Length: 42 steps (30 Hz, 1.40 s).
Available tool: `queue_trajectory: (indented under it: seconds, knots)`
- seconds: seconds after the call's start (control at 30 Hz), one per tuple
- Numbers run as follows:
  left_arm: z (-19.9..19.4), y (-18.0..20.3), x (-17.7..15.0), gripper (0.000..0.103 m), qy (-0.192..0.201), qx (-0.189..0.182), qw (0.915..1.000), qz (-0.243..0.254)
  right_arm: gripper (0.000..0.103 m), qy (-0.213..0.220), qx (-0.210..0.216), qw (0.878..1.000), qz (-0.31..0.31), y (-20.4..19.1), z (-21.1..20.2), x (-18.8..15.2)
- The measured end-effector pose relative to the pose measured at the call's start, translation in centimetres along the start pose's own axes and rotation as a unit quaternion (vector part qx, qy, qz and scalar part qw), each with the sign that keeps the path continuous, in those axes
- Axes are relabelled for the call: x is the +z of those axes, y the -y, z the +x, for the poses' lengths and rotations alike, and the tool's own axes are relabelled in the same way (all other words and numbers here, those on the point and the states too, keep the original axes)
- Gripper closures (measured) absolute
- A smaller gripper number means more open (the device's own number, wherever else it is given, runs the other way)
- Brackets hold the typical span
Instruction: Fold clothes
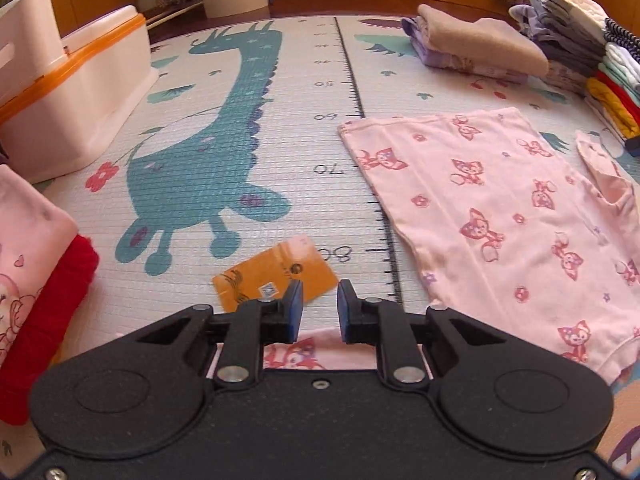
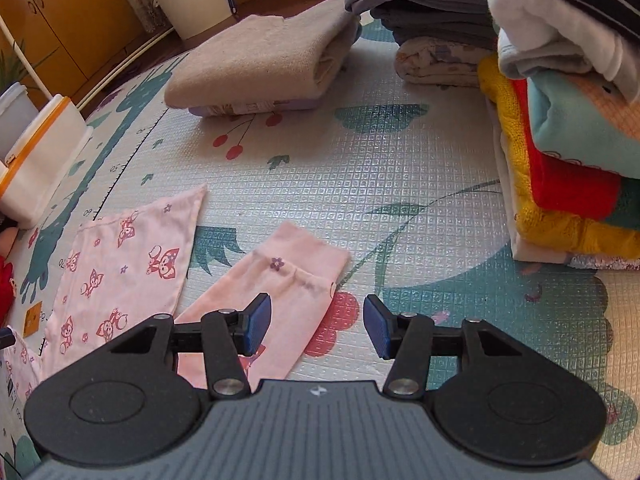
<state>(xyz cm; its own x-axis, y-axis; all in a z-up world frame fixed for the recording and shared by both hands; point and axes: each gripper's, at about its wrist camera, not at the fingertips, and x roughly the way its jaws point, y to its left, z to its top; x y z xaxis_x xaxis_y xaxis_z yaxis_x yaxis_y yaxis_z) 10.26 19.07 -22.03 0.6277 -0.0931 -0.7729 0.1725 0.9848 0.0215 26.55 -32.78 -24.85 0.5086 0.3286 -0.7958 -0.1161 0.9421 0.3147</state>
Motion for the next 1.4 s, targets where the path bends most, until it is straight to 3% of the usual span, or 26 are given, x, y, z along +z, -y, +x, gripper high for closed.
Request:
queue_trajectory:
  seconds: [0.17,0.27,0.37,0.47,0.67,0.9,1.13,1.4]
  knots:
    - [0.5,5.0,-0.7,0.087,-0.011,-0.073,0.9966,0.036,0.055,0.005,-0.017,1.0,0.012,0.0,2.3,1.0]
    - [0.6,6.6,-1.3,0.087,-0.019,-0.099,0.9941,0.04,0.065,0.0,-0.028,0.999,0.02,0.0,3.6,1.1]
    - [0.9,7.4,-1.9,0.087,-0.028,-0.115,0.9923,0.039,0.069,0.009,-0.046,0.999,0.019,-0.5,4.0,0.9]
    - [1.3,8.0,-2.6,0.087,-0.043,-0.12,0.9908,0.047,0.099,0.011,-0.056,0.998,-0.005,-1.5,4.0,0.8]
    - [1.7,7.9,-4.0,0.087,-0.057,-0.117,0.9909,0.035,0.099,0.037,-0.048,0.998,0.006,-1.6,0.9,0.7]
    - [1.6,7.8,-4.0,0.087,-0.054,-0.122,0.9901,0.043,0.099,0.042,-0.076,0.996,0.03,1.2,-3.7,-0.7]
    - [1.5,8.0,-4.0,0.084,-0.051,-0.124,0.9894,0.055,0.099,0.021,-0.109,0.991,0.07,4.5,-6.5,-4.3]
    - [1.4,8.8,-4.2,0.071,-0.046,-0.127,0.9873,0.083,0.099,-0.001,-0.133,0.985,0.107,6.9,-8.0,-7.7]
